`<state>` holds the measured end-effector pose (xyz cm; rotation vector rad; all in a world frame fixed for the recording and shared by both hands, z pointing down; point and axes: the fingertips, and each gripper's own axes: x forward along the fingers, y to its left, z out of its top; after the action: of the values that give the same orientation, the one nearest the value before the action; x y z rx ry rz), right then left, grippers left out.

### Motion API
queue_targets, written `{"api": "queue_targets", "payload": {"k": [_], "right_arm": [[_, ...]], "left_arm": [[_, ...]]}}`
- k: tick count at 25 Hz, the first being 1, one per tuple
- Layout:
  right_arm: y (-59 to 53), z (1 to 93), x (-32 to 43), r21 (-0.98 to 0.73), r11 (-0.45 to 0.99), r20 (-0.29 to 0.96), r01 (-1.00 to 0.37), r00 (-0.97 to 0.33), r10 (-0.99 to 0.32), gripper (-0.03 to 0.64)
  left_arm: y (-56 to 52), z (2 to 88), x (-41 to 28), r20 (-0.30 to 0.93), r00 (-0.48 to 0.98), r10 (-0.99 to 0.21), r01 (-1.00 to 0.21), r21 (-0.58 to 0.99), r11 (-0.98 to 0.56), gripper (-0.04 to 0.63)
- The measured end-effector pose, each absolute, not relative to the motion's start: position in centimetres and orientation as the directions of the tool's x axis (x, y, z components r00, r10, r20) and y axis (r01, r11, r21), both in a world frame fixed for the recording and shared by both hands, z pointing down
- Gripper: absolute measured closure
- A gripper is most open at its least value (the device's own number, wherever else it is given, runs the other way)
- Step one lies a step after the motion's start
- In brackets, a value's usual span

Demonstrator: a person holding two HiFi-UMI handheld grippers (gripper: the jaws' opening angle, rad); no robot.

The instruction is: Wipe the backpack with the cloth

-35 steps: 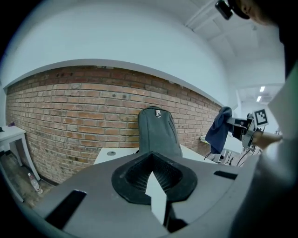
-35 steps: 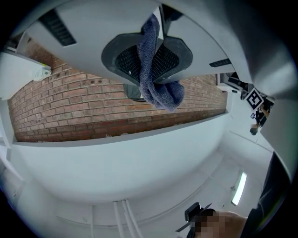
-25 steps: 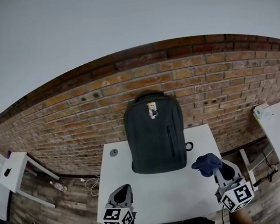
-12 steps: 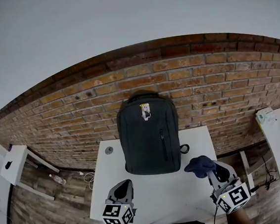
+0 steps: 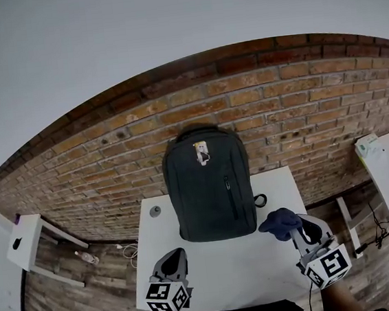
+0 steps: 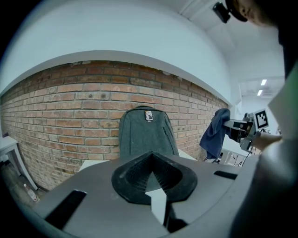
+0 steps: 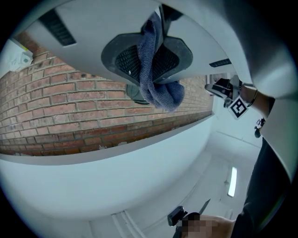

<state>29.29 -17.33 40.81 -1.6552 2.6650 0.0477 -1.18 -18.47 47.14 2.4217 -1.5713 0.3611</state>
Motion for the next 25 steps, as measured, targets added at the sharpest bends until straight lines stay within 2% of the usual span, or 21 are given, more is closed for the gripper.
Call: {"api": "queue_targets", "payload": {"k": [5, 9, 16, 20, 25], "right_arm": [[-18.8, 40.6, 27.0, 0.109, 0.465, 0.042, -0.879, -0.463, -0.885, 0.577], [-21.1, 39.4, 25.4, 0.184, 0.45, -0.016, -0.874, -0.461, -0.887, 0.577], [-25.5, 34.2, 21.8, 0.352, 0.457, -0.029, -0.817, -0.498, -0.867, 0.577], [-28.8, 31.7, 19.0, 0.421, 0.501, -0.007, -0.756, -0.556, -0.831, 0.577], [-33.4, 28.6, 15.9, 0.509, 0.477, 0.04, -0.717, -0.534, -0.845, 0.577]], "left_arm": [[-18.4, 47.5, -3.4, 0.334, 0.396, -0.855, -0.915, 0.061, -0.4, 0.598], [-18.3, 48.5, -6.2, 0.359, 0.383, -0.851, -0.921, 0.079, -0.381, 0.598], [-18.9, 49.4, -10.0, 0.353, 0.37, -0.859, -0.929, 0.116, -0.352, 0.598], [-19.2, 49.6, -11.2, 0.333, 0.385, -0.861, -0.923, 0.146, -0.356, 0.598], [-19.6, 49.9, -12.9, 0.32, 0.376, -0.87, -0.926, 0.149, -0.346, 0.598]]}}
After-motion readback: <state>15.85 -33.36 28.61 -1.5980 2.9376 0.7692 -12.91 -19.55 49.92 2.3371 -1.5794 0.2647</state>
